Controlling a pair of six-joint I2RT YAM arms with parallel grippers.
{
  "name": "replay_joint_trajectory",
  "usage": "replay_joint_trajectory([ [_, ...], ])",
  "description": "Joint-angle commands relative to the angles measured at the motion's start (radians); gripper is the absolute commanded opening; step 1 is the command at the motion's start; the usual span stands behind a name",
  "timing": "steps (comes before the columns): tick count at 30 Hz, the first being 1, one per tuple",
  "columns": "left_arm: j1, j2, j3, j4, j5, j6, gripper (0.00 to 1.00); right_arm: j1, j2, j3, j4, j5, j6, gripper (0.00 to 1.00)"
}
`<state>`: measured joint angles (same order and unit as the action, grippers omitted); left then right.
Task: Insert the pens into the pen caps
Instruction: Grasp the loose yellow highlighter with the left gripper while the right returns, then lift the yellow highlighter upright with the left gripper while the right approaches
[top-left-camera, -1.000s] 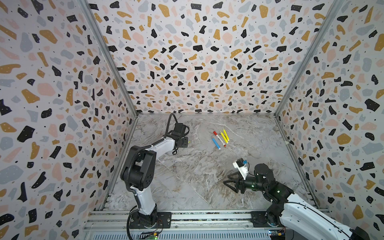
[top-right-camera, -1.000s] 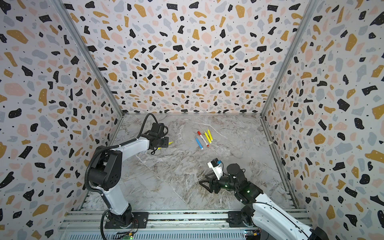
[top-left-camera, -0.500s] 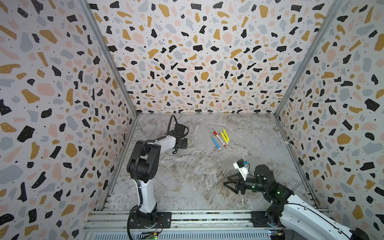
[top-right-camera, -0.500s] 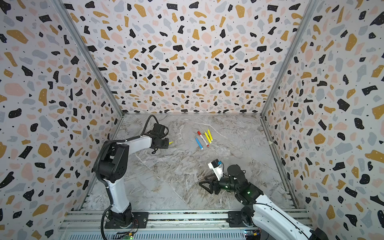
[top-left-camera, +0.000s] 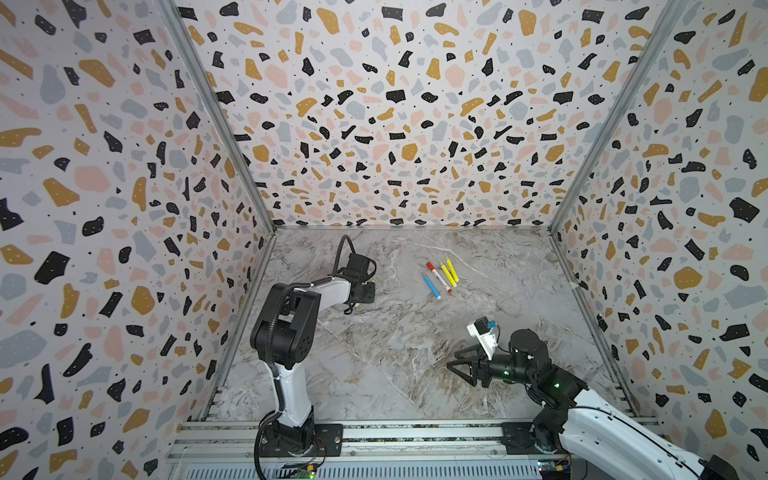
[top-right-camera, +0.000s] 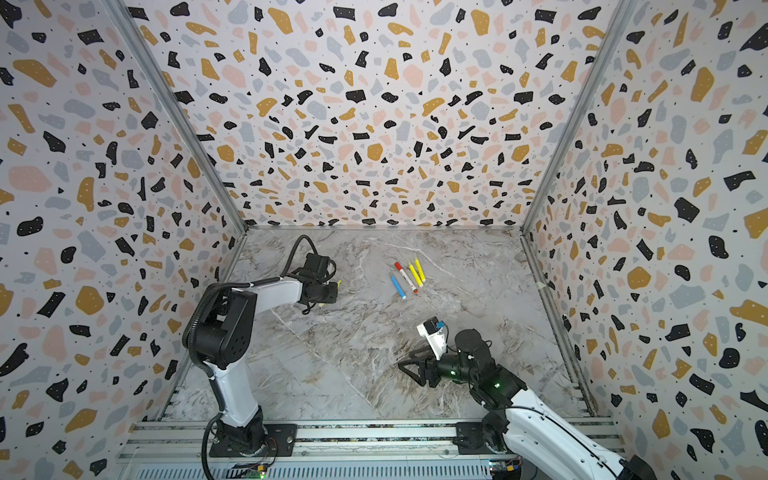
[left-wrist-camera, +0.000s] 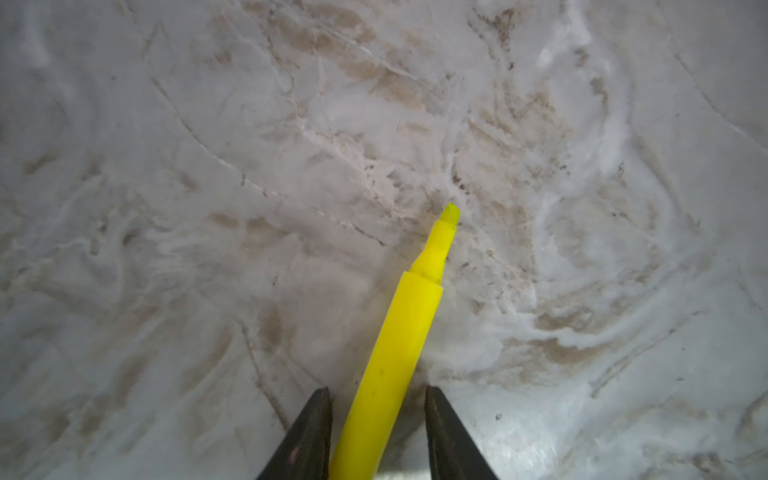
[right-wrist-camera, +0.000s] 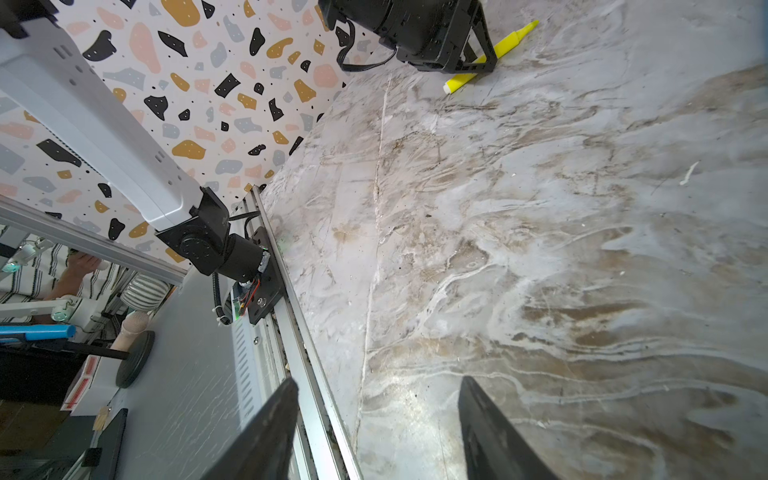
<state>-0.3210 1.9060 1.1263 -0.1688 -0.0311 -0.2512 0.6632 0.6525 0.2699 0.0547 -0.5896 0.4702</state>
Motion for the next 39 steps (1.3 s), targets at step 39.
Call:
replay_joint_trajectory([
  [39, -0.730, -0.953, -0.899, 0.799, -0.061, -0.385, 0.12, -0.007, 0.271, 0.019, 0.459, -0.101, 0.273, 0.61],
])
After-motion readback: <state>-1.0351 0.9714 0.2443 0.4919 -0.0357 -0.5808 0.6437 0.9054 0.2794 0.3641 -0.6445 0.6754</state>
